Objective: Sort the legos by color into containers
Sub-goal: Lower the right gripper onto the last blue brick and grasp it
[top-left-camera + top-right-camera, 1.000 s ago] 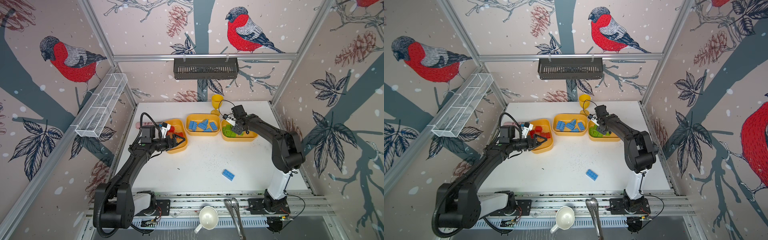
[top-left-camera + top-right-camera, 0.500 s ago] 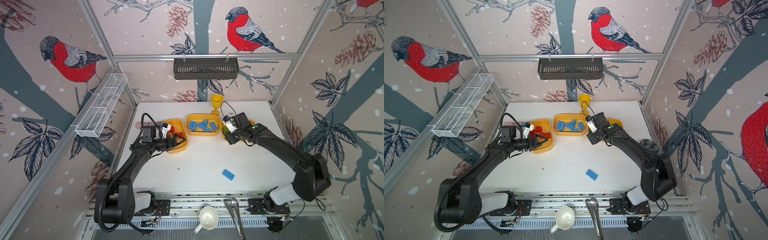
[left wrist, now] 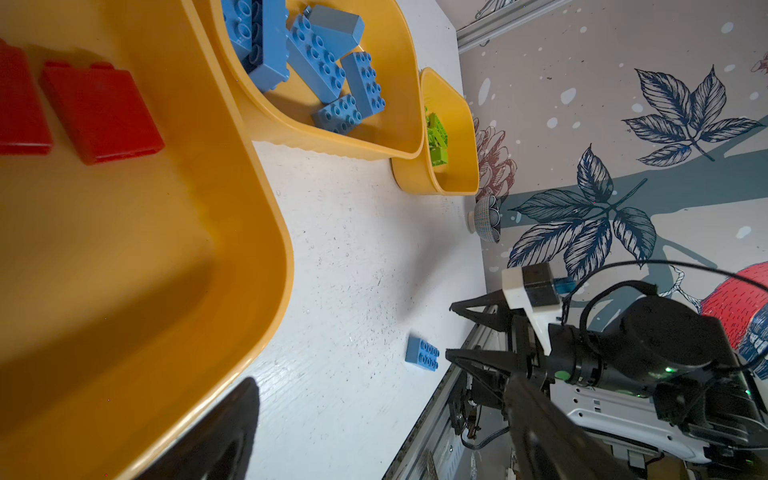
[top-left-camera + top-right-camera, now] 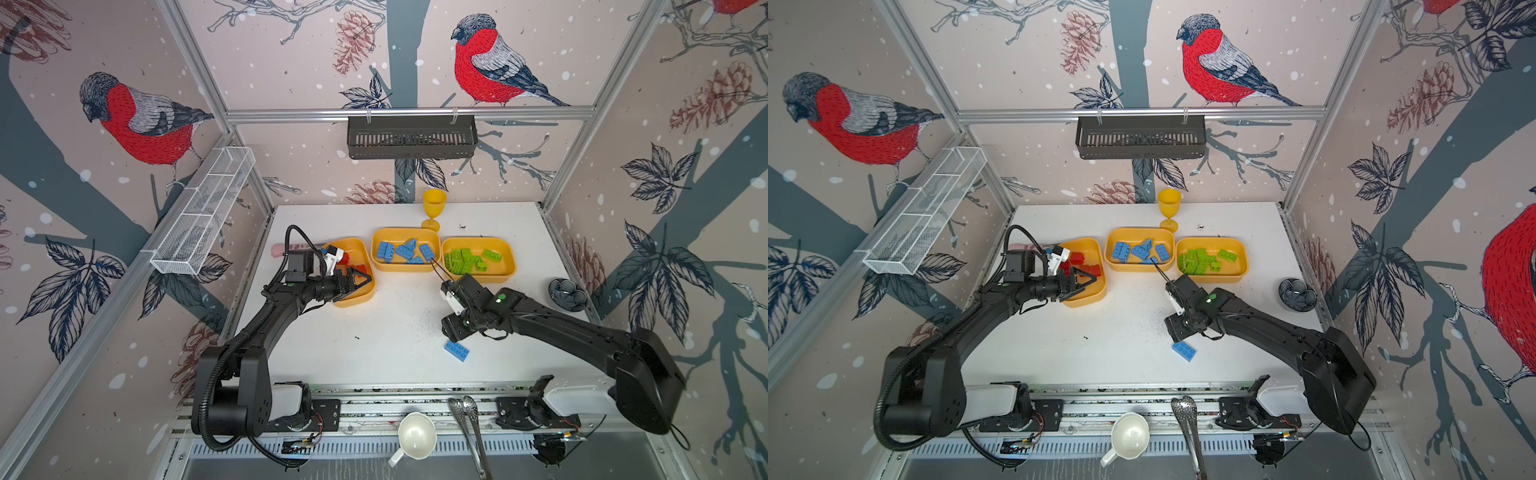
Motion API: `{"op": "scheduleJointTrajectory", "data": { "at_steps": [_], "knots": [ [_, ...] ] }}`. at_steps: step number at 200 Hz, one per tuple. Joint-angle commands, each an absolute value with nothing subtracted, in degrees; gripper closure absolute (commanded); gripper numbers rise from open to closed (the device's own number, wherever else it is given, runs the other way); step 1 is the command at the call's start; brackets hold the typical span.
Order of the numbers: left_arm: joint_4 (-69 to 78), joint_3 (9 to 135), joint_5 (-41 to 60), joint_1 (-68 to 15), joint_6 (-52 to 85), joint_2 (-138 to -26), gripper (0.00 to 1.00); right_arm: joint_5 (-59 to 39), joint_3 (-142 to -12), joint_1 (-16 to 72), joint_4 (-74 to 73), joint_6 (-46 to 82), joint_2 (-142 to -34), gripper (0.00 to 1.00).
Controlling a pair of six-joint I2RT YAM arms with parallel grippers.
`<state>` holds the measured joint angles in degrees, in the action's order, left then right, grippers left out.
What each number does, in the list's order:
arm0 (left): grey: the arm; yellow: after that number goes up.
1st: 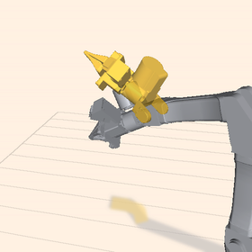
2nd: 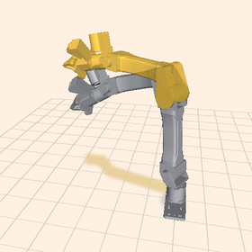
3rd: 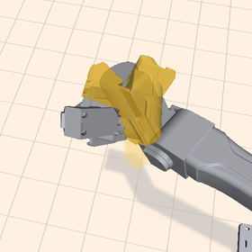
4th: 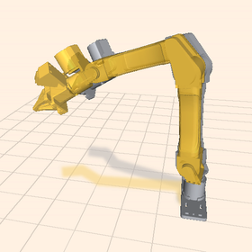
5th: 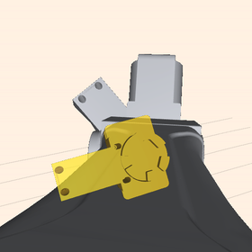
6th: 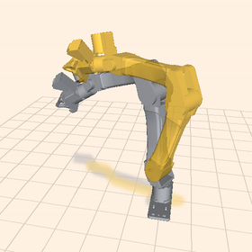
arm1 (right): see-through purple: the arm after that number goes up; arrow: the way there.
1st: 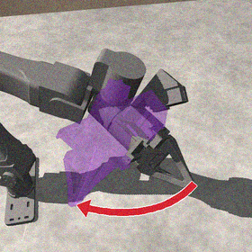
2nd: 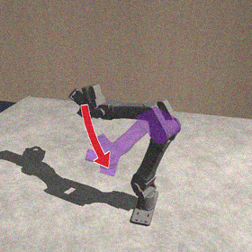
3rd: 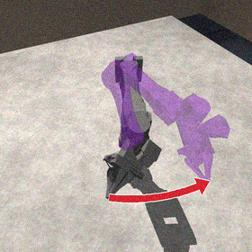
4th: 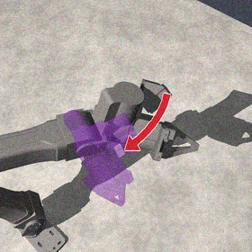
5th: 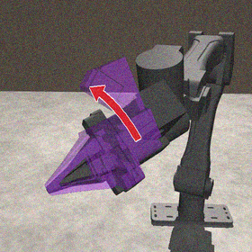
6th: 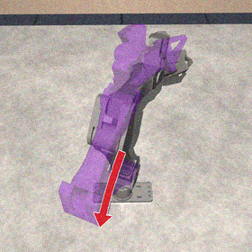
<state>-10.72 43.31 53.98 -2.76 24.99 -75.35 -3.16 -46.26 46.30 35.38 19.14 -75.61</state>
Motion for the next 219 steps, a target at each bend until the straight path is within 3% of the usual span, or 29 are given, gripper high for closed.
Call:
{"op": "scheduleJointTrajectory", "data": {
  "at_steps": [1, 91, 219],
  "knots": [
    [-10.1, 44.2, 55.0, -2.8, 23.1, -75.5, 0.08, -2.7, -44.4, 48.0, 33.6, 22.2, -75.1, 0.29],
    [-9.8, 43.8, 55.2, -2.8, 23.2, -75.0, 0.08, -1.4, -40.3, 52.0, 32.3, 23.0, -80.0, 0.34],
    [-9.7, 43.8, 55.4, -2.9, 23.4, -75.1, 0.08, 2.0, -47.0, 54.7, 38.2, 23.5, -84.9, 0.69]
  ]
}}
